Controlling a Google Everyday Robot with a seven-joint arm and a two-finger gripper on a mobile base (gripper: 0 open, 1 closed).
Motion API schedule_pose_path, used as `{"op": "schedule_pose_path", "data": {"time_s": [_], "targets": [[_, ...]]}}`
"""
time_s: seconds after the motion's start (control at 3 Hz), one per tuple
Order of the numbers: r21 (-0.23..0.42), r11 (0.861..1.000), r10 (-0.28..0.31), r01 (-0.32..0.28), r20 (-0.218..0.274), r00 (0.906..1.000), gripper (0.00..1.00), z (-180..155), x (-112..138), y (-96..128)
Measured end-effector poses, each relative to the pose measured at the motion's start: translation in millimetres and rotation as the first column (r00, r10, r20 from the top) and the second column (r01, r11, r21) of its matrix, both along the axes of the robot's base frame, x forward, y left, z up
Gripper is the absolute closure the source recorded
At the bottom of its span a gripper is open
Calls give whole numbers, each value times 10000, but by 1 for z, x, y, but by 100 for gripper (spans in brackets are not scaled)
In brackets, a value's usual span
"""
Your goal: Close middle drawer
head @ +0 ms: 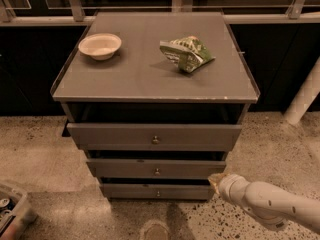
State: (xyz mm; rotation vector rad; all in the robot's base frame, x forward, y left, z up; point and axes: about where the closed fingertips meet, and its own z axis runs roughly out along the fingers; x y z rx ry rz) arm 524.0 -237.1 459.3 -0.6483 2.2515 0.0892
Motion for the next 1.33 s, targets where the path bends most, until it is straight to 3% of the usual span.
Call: {"op": "schedule_pose_path", "data": {"time_s": [1.0,1.33], "targets": [[1,10000,1,-1,0,10000,11,0,0,0],[1,10000,1,-1,0,10000,0,0,0,0]]}}
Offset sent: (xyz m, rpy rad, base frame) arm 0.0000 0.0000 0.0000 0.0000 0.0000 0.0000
